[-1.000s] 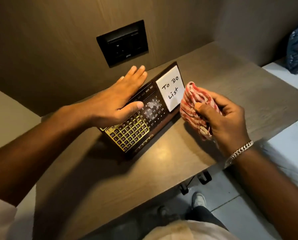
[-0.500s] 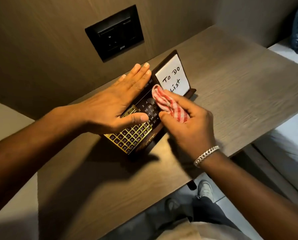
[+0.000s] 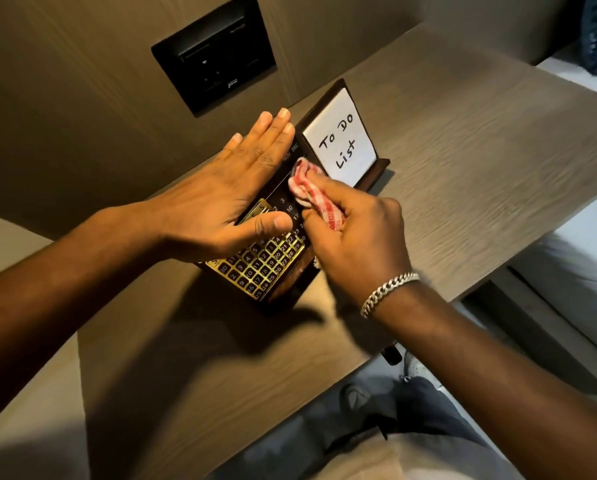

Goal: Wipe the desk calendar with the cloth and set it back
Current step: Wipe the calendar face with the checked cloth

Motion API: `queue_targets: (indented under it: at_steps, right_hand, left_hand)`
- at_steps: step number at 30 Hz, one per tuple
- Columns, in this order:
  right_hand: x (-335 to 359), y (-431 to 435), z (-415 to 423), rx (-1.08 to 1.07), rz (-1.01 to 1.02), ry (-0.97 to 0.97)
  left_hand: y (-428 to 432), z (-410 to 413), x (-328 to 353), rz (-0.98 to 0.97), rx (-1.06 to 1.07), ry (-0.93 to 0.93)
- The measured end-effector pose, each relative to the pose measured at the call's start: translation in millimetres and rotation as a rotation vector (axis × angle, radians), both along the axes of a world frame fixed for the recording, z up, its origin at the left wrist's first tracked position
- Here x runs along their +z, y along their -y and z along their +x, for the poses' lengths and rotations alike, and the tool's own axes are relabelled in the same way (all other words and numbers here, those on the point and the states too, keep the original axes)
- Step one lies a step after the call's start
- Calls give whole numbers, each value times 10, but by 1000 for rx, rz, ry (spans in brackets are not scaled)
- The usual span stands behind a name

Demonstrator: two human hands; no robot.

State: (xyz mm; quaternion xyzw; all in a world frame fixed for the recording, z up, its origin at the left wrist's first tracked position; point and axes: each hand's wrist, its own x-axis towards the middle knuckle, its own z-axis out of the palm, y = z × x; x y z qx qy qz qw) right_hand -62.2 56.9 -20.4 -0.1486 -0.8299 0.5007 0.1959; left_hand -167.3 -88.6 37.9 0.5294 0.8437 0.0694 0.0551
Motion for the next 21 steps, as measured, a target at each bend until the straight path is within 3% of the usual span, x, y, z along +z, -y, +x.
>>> queue_targets:
  at_steps: [4, 10, 17, 21]
  right_hand:
    - [-24, 68, 107, 117, -53, 23]
    - [-2, -153, -11, 37, 37, 74]
    - [-6, -46, 139, 236, -9, 82]
    - [-59, -206, 24, 84, 100, 25]
  left_hand:
    - [-25, 40, 24, -56, 23, -27]
    - [25, -48, 44, -168, 10, -12]
    - [15, -41, 53, -167, 16, 12]
    - [13, -25, 49, -165, 12, 8]
